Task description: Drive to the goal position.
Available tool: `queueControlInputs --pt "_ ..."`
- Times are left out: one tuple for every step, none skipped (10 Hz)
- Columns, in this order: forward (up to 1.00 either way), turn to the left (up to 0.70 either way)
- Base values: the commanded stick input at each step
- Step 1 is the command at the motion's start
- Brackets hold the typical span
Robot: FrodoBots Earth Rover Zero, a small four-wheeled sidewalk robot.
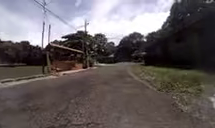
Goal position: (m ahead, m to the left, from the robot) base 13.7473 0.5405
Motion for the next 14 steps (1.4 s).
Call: queueControlInputs --pt "0.50 0.00" --pt "0.50 0.00" --pt "0.50 0.00" --pt "0.50 0.00" --pt "0.50 0.00" --pt "0.50 0.00" --pt "0.50 0.00" --pt "0.50 0.00" --pt "0.50 0.00" --pt "0.50 0.00" --pt "0.50 0.00" --pt "0.50 0.00" --pt "0.50 0.00" --pt "0.50 0.00"
